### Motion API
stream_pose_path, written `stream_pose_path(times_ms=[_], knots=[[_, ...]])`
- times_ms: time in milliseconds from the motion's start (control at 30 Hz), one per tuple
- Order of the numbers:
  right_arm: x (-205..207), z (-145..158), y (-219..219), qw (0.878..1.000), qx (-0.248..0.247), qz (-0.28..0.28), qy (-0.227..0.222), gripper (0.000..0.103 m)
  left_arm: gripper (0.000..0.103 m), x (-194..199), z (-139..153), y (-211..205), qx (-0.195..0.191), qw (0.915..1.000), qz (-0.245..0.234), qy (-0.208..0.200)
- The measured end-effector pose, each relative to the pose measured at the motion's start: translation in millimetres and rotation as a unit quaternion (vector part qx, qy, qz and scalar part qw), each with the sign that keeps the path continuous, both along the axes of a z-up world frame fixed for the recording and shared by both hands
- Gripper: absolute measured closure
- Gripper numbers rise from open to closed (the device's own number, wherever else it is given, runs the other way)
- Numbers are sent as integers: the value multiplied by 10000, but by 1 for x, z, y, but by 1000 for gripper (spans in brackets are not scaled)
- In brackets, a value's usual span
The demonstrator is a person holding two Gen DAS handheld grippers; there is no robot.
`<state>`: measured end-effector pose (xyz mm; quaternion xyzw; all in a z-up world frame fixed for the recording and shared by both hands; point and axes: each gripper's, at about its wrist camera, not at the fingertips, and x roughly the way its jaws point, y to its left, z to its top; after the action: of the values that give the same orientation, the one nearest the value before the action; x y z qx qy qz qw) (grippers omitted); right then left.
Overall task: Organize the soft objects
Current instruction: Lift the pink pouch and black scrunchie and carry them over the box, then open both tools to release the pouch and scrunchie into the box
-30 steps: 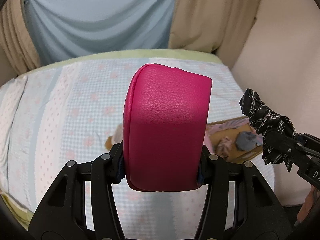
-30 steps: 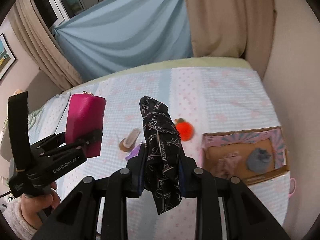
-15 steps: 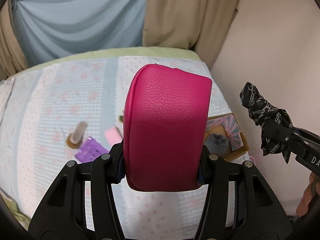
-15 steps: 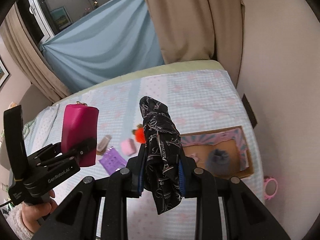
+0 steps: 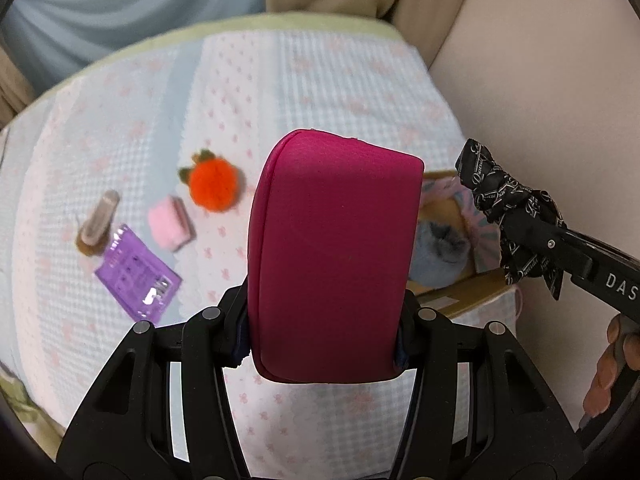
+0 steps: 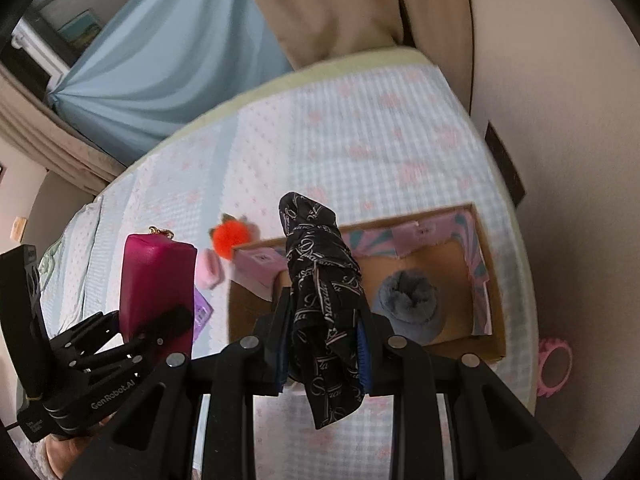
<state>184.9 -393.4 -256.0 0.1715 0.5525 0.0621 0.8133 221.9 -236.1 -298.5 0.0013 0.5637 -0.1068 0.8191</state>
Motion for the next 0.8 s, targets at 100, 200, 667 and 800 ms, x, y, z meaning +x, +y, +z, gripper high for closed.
stream_pose_path(times_ms=[100, 200, 667, 800], knots=[[6, -23, -6, 9996, 102, -83, 256, 78, 55, 10, -27, -13, 22, 9997, -10, 251], [13, -44, -11, 9983, 169, -185, 521, 78, 55, 21, -54, -30, 9, 9987, -84, 501], [57, -102, -31, 9849, 283, -212, 1696, 69, 26, 41, -123, -80, 68, 9873, -691, 1426], [64, -97, -40, 9880, -53, -388, 1492, 9, 0, 38, -111, -85, 153, 9891, -900, 1158]])
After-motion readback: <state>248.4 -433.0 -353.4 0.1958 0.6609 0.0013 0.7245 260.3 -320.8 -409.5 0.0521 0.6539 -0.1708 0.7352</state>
